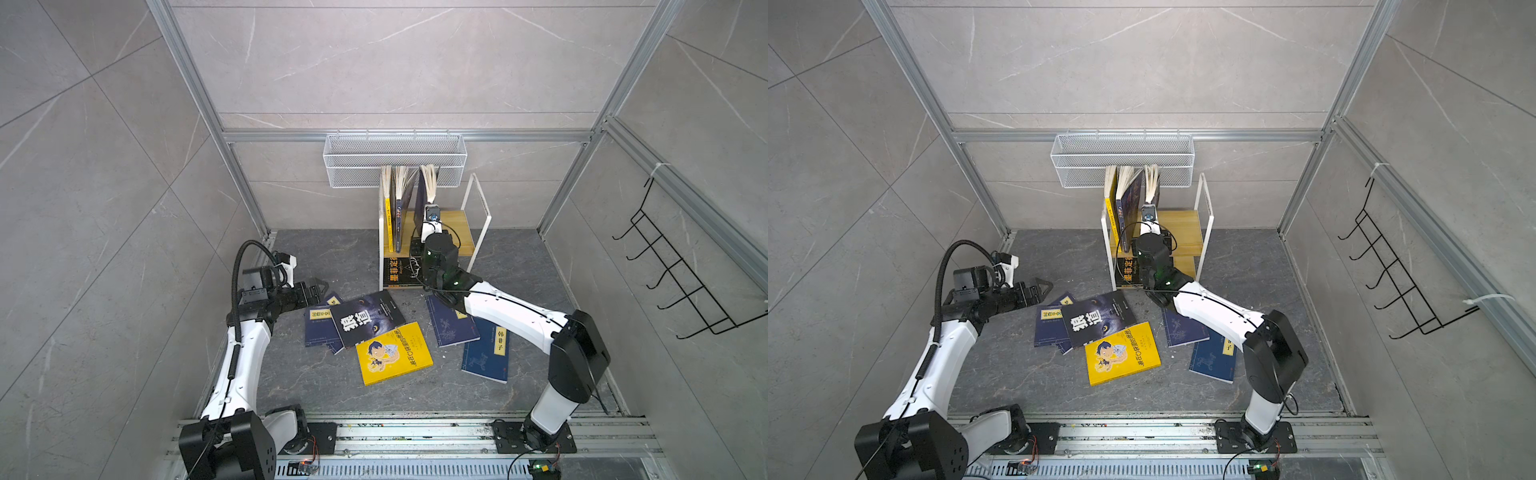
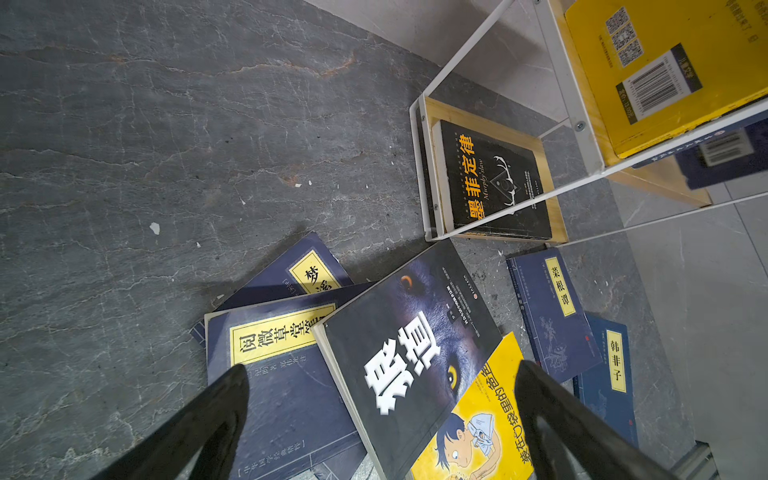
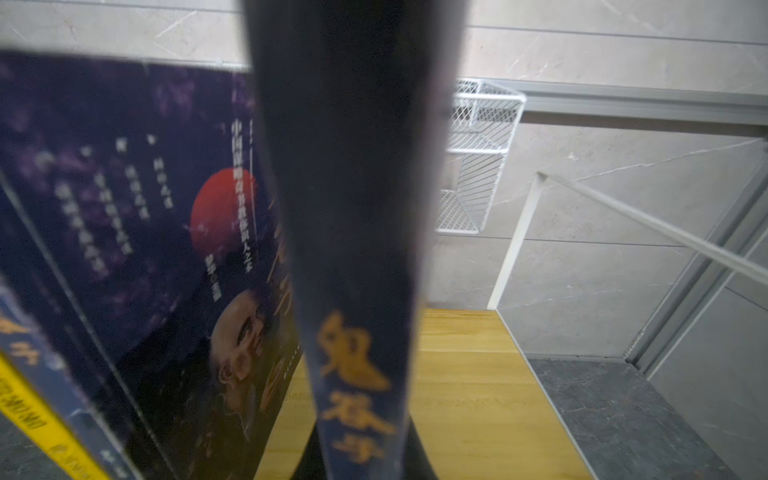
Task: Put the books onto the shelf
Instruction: 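Carry the purple book with the right gripper onto the wooden shelf, then stand the purple book beside the other purple book, open right gripper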
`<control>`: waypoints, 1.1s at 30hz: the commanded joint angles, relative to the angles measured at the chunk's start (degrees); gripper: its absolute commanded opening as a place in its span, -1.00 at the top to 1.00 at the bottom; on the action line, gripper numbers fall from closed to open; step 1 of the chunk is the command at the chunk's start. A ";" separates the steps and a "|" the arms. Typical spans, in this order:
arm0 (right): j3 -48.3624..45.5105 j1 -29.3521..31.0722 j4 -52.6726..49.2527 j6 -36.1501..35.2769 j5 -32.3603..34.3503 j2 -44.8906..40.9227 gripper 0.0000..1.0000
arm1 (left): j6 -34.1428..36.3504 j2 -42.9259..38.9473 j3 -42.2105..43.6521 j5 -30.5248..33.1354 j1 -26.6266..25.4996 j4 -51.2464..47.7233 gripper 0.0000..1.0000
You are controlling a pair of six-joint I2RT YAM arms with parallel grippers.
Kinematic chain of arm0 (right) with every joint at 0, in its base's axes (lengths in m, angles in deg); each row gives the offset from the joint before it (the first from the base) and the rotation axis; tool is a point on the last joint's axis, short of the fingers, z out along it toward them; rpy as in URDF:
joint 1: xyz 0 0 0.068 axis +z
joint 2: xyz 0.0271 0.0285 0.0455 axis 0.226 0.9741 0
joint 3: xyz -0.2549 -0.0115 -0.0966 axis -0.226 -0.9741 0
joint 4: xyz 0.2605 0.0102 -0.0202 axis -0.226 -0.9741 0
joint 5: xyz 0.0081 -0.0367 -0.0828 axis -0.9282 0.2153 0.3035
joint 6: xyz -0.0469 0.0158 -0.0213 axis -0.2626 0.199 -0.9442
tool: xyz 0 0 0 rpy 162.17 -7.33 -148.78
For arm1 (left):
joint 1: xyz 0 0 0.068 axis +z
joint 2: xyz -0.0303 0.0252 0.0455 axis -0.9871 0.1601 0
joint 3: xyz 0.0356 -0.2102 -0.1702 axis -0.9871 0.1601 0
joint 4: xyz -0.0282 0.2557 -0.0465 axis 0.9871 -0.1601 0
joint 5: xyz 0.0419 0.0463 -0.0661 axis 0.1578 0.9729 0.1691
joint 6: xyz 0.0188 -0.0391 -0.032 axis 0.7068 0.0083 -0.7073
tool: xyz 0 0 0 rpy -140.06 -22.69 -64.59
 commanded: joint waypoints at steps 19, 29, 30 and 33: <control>6.41 0.63 4.26 -12.54 -7.93 9.66 1.00 | 0.89 -2.02 -0.39 -1.92 0.15 1.17 -1.00; 12.67 0.89 -1.33 -19.30 -5.93 13.25 1.00 | 1.07 -2.34 -0.69 -2.04 0.50 0.69 -0.99; 12.56 0.98 -1.61 -19.34 -6.58 12.99 1.00 | 1.06 -2.41 -0.60 -2.02 0.50 0.90 -0.99; 11.09 0.98 -1.83 -19.40 -9.47 11.61 0.70 | 1.02 -2.81 -0.17 -2.28 0.50 1.36 -1.00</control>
